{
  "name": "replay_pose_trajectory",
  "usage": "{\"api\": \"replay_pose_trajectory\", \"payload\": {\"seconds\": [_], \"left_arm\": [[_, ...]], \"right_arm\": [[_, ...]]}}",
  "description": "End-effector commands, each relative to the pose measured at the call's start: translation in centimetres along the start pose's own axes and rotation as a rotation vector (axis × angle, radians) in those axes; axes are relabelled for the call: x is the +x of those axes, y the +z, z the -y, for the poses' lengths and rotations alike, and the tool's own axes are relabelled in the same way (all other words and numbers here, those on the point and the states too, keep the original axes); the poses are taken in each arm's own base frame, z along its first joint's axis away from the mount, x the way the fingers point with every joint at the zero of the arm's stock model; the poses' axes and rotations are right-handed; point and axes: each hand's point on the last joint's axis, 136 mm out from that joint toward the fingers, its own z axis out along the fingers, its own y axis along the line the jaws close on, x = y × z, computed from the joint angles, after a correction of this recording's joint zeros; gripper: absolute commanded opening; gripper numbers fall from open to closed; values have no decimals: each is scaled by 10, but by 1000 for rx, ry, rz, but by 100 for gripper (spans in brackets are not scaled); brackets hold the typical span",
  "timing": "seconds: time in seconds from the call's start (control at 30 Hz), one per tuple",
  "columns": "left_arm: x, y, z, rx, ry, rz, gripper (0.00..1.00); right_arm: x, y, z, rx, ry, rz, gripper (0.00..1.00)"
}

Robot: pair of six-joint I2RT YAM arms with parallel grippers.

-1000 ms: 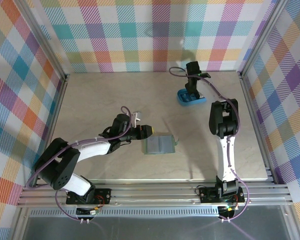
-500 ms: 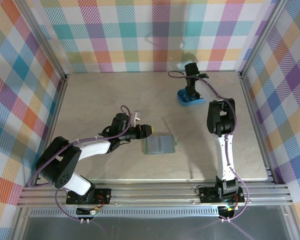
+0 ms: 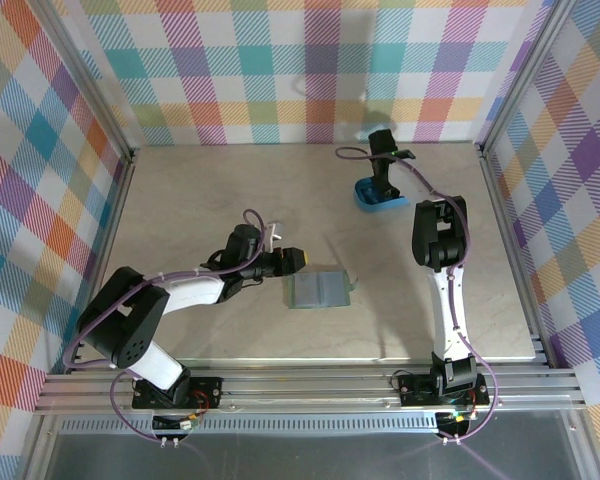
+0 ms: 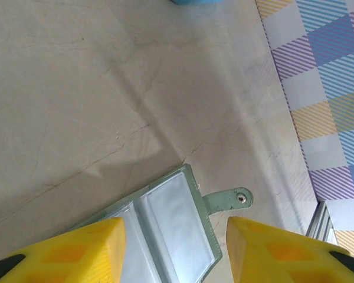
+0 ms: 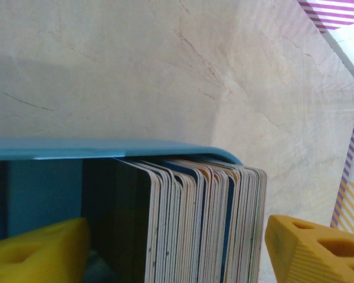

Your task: Put the credit cards into the card holder

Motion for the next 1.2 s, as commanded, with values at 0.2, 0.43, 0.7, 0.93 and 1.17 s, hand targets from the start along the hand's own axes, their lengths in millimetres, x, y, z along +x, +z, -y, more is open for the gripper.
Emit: {"api": "replay_pose_trajectory", "payload": {"seconds": [0.2,0.43,0.7,0.93,1.17], "left_arm": [[-9,2,-6,-10,0,25,48],[-8,1,-9,-14,-8,29,48],[-9,2,-7,-5,-12,30,48],[-8,2,-7,1,-22,32,47],[-8,4,-8,5,-33,32,47]], "right_arm": [[-13,-10,23,50,8,42,69],[-17,-24,34,59,21,62,64],[-15,-32,38,55,24,62,59],[-18,-42,43,58,37,79,56],[-21,-50,48,67,43,95,55]]}}
